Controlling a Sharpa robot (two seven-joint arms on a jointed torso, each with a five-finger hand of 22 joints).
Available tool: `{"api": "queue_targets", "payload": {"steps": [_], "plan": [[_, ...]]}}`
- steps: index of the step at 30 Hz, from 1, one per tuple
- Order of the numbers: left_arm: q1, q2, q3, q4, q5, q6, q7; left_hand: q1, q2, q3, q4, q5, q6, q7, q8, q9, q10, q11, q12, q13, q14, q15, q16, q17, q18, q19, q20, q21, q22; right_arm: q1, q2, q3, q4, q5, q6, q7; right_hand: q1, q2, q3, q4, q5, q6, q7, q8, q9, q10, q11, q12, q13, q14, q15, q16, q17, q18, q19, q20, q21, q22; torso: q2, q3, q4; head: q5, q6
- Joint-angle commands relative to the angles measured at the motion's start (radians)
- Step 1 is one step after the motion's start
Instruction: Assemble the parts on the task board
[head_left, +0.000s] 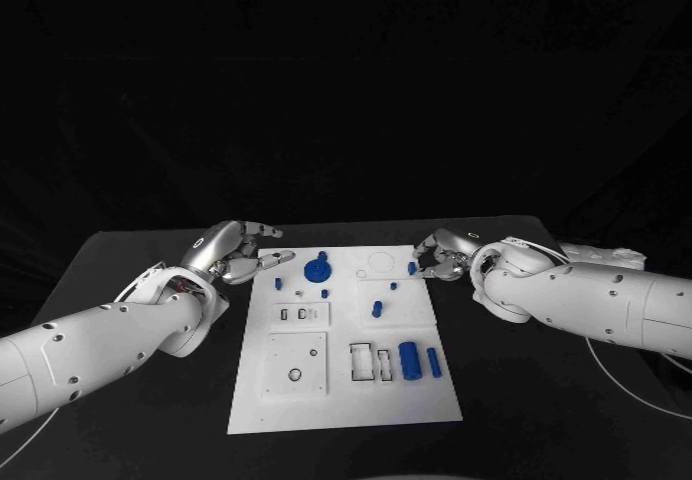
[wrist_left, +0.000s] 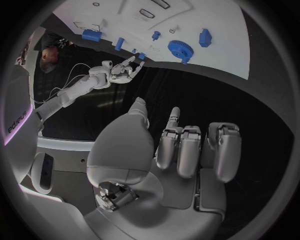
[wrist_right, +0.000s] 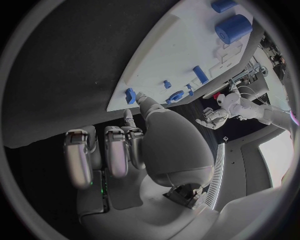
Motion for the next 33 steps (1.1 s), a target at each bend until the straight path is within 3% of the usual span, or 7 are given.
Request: {"api": "queue_targets", "payload": {"steps": [1,7,14,33], "plan": [[0.000,0.000,0.001,0.002,-0.001,0.000,0.011,0.002,0.011,-0.001,-0.001,0.000,0.007,-0.003,-0.004,-0.002,0.102,0.004,0.003,0.263,0.104,0.002,0.003,0.263,-0.008,0.105,0.007,0.002,0.263,-0.002,0.008,0.000,-0.009,-0.011,0.022,-0.017,-0.001,0.009,0.001,-0.001,-0.007,0.013,0.001,0.001,-0.002,0.105,-0.009,0.007,0.263,0.104,-0.008,0.006,0.263,-0.014,0.103,-0.007,0.005,0.263,0.000,0.0002,0.0001,0.003,0.000],[0.000,-0.002,0.001,0.004,-0.001,0.000,0.011,0.002,0.011,-0.001,-0.001,0.000,0.007,-0.003,-0.004,-0.002,0.102,0.004,0.003,0.263,0.104,0.002,0.003,0.263,-0.008,0.105,0.007,0.002,0.263,-0.005,0.020,0.000,-0.021,-0.010,0.039,-0.031,-0.003,0.015,0.003,0.001,-0.012,0.027,0.005,0.004,-0.002,0.105,-0.007,0.007,0.263,0.104,-0.008,0.006,0.263,-0.014,0.103,-0.007,0.005,0.263,0.000,-0.0006,-0.0006,0.009,0.004],[0.000,-0.004,0.001,0.005,-0.001,0.001,0.009,0.002,0.011,-0.001,-0.001,0.000,0.007,-0.003,-0.004,-0.002,0.102,0.004,0.003,0.263,0.104,0.002,0.003,0.263,-0.008,0.105,0.007,0.002,0.263,-0.007,0.028,0.000,-0.030,-0.011,0.055,-0.052,-0.002,0.025,0.007,0.004,-0.021,0.031,0.006,0.003,-0.004,0.105,-0.005,0.007,0.263,0.104,-0.007,0.006,0.263,-0.014,0.103,-0.007,0.005,0.263,0.000,-0.0011,0.0008,0.007,0.005],[0.000,-0.006,0.001,0.007,-0.001,0.001,0.008,0.002,0.011,-0.001,-0.001,0.000,0.007,-0.003,-0.004,-0.002,0.102,0.004,0.003,0.263,0.104,0.002,0.003,0.263,-0.008,0.105,0.007,0.002,0.263,-0.007,0.053,0.000,-0.049,-0.011,0.070,-0.061,0.000,0.025,0.008,0.001,-0.025,0.024,0.004,-0.004,-0.008,0.105,-0.005,0.007,0.263,0.104,-0.007,0.006,0.263,-0.014,0.103,-0.006,0.005,0.263,0.000,-0.0003,0.0005,0.011,0.000]]}}
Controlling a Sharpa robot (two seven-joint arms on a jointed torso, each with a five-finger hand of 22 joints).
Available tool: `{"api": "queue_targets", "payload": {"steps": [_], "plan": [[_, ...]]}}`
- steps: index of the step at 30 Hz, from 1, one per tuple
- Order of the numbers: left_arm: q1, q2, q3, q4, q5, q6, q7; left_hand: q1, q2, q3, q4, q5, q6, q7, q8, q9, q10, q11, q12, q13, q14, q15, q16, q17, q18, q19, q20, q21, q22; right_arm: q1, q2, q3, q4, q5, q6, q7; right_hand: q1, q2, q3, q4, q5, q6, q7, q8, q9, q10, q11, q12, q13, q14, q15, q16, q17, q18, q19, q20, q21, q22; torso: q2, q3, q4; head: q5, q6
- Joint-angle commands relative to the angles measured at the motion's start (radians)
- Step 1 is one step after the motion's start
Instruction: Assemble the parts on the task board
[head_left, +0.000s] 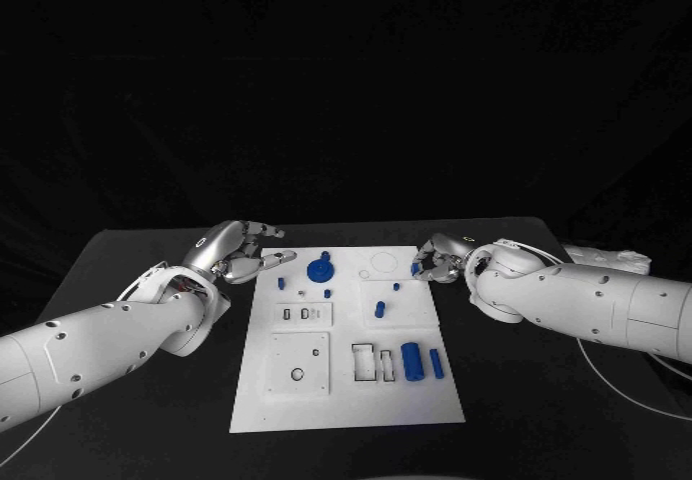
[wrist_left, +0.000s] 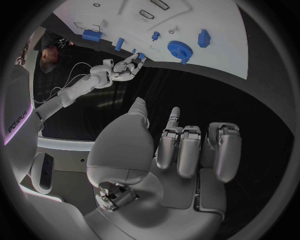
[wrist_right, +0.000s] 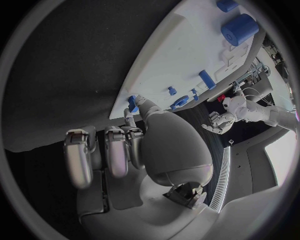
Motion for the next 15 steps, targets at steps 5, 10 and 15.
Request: {"api": "queue_targets", "payload": {"steps": [5,10,15], "plan": [[0.000,0.000,0.001,0.002,-0.001,0.001,0.008,0.002,0.011,-0.001,-0.001,0.000,0.007,-0.003,-0.004,-0.002,0.102,0.004,0.003,0.263,0.104,0.002,0.003,0.263,-0.008,0.105,0.007,0.002,0.263,-0.001,0.007,0.000,-0.005,-0.011,0.022,-0.007,0.001,0.006,0.005,-0.002,-0.004,0.000,-0.004,-0.004,-0.001,0.105,-0.005,0.007,0.263,0.104,-0.007,0.006,0.263,-0.014,0.103,-0.006,0.005,0.263,0.000,0.0000,-0.0006,0.002,0.000],[0.000,0.000,0.001,0.003,-0.001,0.002,0.008,0.002,0.011,-0.001,-0.001,0.000,0.007,-0.003,-0.004,-0.002,0.102,0.004,0.003,0.263,0.104,0.002,0.003,0.263,-0.008,0.105,0.007,0.002,0.263,-0.002,0.010,0.000,-0.006,-0.011,0.024,-0.009,0.001,0.009,0.006,-0.001,-0.004,0.007,-0.004,-0.002,-0.001,0.105,-0.005,0.007,0.263,0.104,-0.007,0.006,0.263,-0.014,0.103,-0.006,0.005,0.263,0.000,-0.0002,-0.0002,0.004,-0.002],[0.000,0.000,0.001,0.003,-0.001,0.002,0.008,0.002,0.011,-0.001,-0.001,0.000,0.007,-0.003,-0.004,-0.002,0.102,0.004,0.003,0.263,0.104,0.002,0.003,0.263,-0.008,0.105,0.007,0.002,0.263,-0.002,0.009,0.000,-0.005,-0.014,0.024,-0.012,0.000,0.025,0.013,0.002,0.002,0.054,-0.005,0.014,0.002,0.105,-0.006,0.007,0.263,0.104,-0.007,0.006,0.263,-0.014,0.103,-0.006,0.005,0.263,0.000,0.0001,0.0005,0.005,0.000]]}}
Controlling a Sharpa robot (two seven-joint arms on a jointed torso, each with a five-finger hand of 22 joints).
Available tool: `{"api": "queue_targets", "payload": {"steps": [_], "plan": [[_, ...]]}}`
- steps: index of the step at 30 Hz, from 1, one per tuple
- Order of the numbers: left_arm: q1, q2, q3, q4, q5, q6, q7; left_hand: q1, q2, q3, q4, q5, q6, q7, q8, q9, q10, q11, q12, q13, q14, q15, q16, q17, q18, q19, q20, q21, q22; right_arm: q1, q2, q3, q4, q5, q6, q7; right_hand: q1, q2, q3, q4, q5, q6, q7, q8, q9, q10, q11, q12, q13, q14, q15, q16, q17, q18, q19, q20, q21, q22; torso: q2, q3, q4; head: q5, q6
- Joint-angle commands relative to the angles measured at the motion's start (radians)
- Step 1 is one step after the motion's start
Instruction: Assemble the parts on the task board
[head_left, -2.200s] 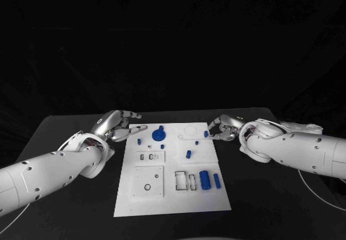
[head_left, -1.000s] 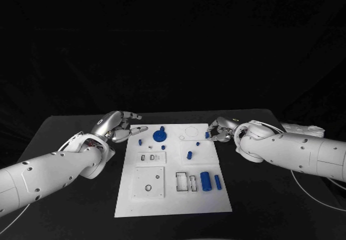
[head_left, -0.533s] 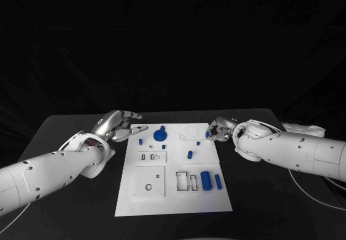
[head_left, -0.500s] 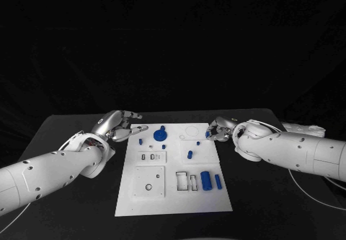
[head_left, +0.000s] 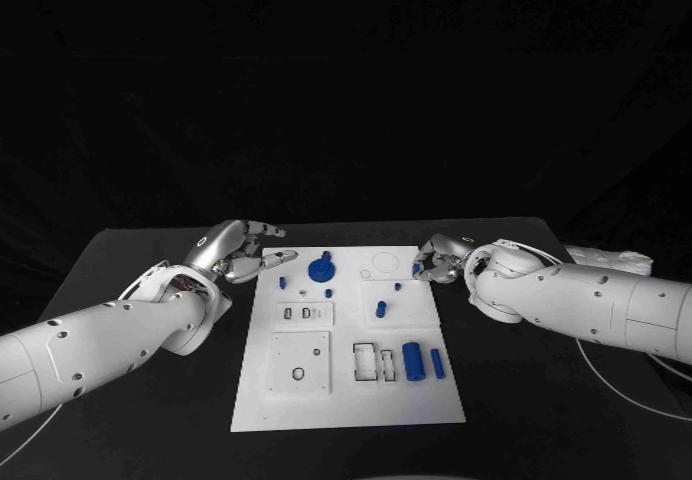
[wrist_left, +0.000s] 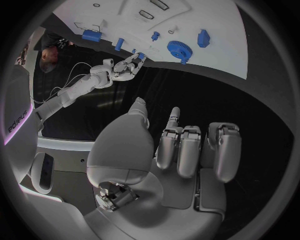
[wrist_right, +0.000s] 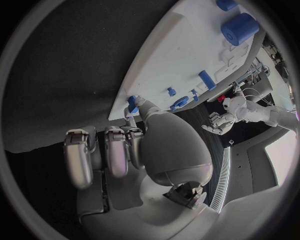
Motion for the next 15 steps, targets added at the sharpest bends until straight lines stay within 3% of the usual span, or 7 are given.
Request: {"api": "queue_targets", "payload": {"steps": [1,8,15], "plan": [[0.000,0.001,0.001,0.003,-0.001,0.001,0.008,0.002,0.011,-0.001,-0.001,0.000,0.007,-0.003,-0.004,-0.002,0.102,0.004,0.003,0.263,0.104,0.002,0.003,0.263,-0.008,0.105,0.007,0.002,0.263,-0.002,0.000,0.000,0.001,-0.015,0.017,-0.009,0.001,0.013,0.008,0.001,0.005,0.035,0.004,0.015,0.003,0.105,-0.005,0.007,0.263,0.104,-0.007,0.006,0.263,-0.014,0.103,-0.007,0.005,0.263,0.000,0.0002,0.0011,0.000,0.002],[0.000,0.000,0.001,0.003,-0.001,0.001,0.008,0.002,0.011,-0.001,-0.001,0.000,0.007,-0.003,-0.004,-0.002,0.102,0.004,0.003,0.263,0.104,0.002,0.003,0.263,-0.008,0.105,0.007,0.002,0.263,-0.002,-0.001,0.000,0.004,-0.023,-0.004,0.005,0.015,0.033,0.022,-0.012,0.030,0.142,0.016,0.047,0.011,0.105,0.013,0.007,0.263,0.104,0.003,0.006,0.263,-0.014,0.103,0.000,0.005,0.263,0.000,-0.0001,0.0000,0.001,0.002],[0.000,0.000,0.001,0.003,-0.001,0.002,0.008,0.002,0.011,-0.001,-0.001,0.000,0.007,-0.003,-0.004,-0.002,0.102,0.004,0.003,0.263,0.104,0.002,0.003,0.263,-0.008,0.105,0.007,0.002,0.263,-0.002,-0.006,0.000,0.017,-0.020,-0.074,0.050,0.019,0.032,0.024,-0.019,0.041,0.170,0.022,0.051,0.011,0.105,0.020,0.007,0.263,0.104,0.008,0.006,0.263,-0.014,0.103,0.005,0.005,0.263,0.000,-0.0005,0.0008,0.001,0.001]]}}
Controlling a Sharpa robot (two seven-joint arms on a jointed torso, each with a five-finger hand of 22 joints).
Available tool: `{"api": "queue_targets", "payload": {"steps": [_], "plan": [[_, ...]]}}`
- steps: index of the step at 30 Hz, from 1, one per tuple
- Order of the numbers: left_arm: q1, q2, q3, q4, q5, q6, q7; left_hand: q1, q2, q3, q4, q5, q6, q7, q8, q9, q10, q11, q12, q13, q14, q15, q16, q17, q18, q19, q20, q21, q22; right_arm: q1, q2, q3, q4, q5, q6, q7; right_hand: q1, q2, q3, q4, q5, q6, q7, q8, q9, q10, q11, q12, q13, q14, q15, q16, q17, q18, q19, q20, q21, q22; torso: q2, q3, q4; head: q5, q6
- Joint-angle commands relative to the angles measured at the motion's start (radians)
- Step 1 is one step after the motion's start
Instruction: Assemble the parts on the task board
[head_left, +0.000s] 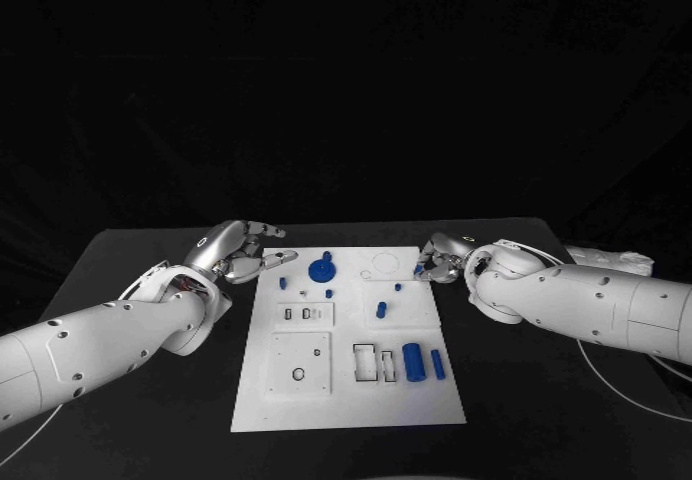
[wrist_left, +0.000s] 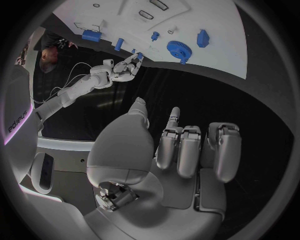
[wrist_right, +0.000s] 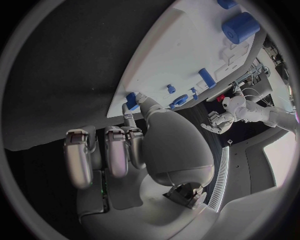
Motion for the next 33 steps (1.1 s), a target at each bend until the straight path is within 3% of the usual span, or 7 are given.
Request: {"api": "queue_targets", "payload": {"steps": [1,7,12,16,22,27,33], "plan": [[0.000,0.001,0.001,0.003,-0.001,0.001,0.008,0.002,0.011,-0.001,-0.001,0.000,0.007,-0.003,-0.004,-0.002,0.102,0.004,0.003,0.263,0.104,0.002,0.003,0.263,-0.008,0.105,0.007,0.002,0.263,-0.003,-0.005,-0.001,0.015,-0.005,-0.068,0.053,0.008,0.009,0.002,-0.004,0.007,0.030,-0.026,0.007,0.006,0.105,0.006,0.007,0.263,0.104,0.009,0.006,0.263,-0.014,0.103,0.005,0.005,0.263,0.000,-0.0004,0.0001,-0.001,0.001],[0.000,0.001,0.001,-0.001,-0.001,0.001,0.009,0.002,0.011,-0.001,-0.001,0.000,0.007,-0.003,-0.004,-0.002,0.102,0.004,0.003,0.263,0.104,0.002,0.003,0.263,-0.008,0.105,0.007,0.002,0.263,-0.002,-0.019,0.000,0.062,0.047,-0.140,0.092,0.013,0.004,0.003,-0.011,0.015,0.035,-0.021,0.003,0.003,0.105,0.010,0.007,0.263,0.104,0.012,0.006,0.263,-0.014,0.103,0.008,0.005,0.263,-0.001,0.0009,-0.0015,0.005,0.001],[0.000,0.002,0.001,-0.003,-0.001,0.001,0.009,0.002,0.011,-0.001,-0.001,0.000,0.007,-0.003,-0.004,-0.002,0.102,0.004,0.003,0.263,0.104,0.002,0.003,0.263,-0.008,0.105,0.007,0.002,0.263,0.016,-0.033,0.004,0.132,0.080,-0.160,0.115,0.019,0.001,0.005,-0.017,0.022,0.036,-0.016,-0.002,0.001,0.105,0.014,0.007,0.263,0.104,0.015,0.006,0.263,-0.014,0.103,0.010,0.005,0.263,-0.001,0.0008,0.0014,0.007,-0.002],[-0.002,0.005,0.001,-0.007,-0.001,0.002,0.009,0.002,0.011,-0.001,-0.001,0.000,0.007,-0.003,-0.004,-0.002,0.102,0.004,0.003,0.263,0.104,0.002,0.003,0.263,-0.008,0.105,0.007,0.002,0.263,0.040,-0.036,0.005,0.204,0.090,-0.132,0.115,0.023,-0.001,0.007,-0.023,0.024,0.027,-0.014,-0.012,-0.005,0.105,0.017,0.007,0.263,0.104,0.018,0.006,0.263,-0.014,0.103,0.013,0.005,0.263,-0.001,0.0002,0.0005,0.015,-0.007],[-0.004,0.010,0.001,-0.011,-0.001,0.002,0.010,0.002,0.011,-0.001,-0.001,0.000,0.007,-0.003,-0.004,-0.002,0.102,0.004,0.003,0.263,0.104,0.002,0.003,0.263,-0.008,0.105,0.007,0.002,0.263,0.054,-0.007,0.006,0.279,0.090,-0.077,0.115,0.026,0.000,0.009,-0.026,0.025,0.025,-0.014,-0.016,-0.007,0.105,0.018,0.007,0.263,0.104,0.019,0.006,0.263,-0.014,0.103,0.015,0.005,0.263,-0.001,-0.0005,0.0007,0.033,-0.016],[-0.004,0.013,0.001,-0.013,-0.001,0.003,0.010,0.002,0.011,-0.001,-0.001,0.000,0.007,-0.003,-0.004,-0.002,0.102,0.004,0.003,0.263,0.104,0.002,0.003,0.263,-0.008,0.105,0.007,0.002,0.263,0.056,0.023,0.006,0.306,0.086,-0.049,0.112,0.028,0.000,0.011,-0.028,0.026,0.026,-0.013,-0.017,-0.007,0.105,0.018,0.007,0.263,0.104,0.019,0.006,0.263,-0.014,0.103,0.015,0.005,0.263,-0.002,-0.0023,0.0015,0.048,-0.027],[-0.005,0.017,0.001,-0.015,-0.001,0.003,0.009,0.008,0.015,-0.005,-0.001,0.001,0.008,-0.003,-0.008,-0.003,0.102,0.004,0.003,0.263,0.104,0.002,0.003,0.263,-0.008,0.105,0.009,0.002,0.263,0.052,0.066,0.005,0.302,0.082,-0.023,0.088,0.031,0.000,0.011,-0.031,0.027,0.034,-0.012,-0.016,-0.007,0.105,0.020,0.007,0.263,0.104,0.021,0.006,0.263,-0.014,0.103,0.017,0.005,0.263,-0.002,-0.0028,0.0001,0.065,-0.038]]}}
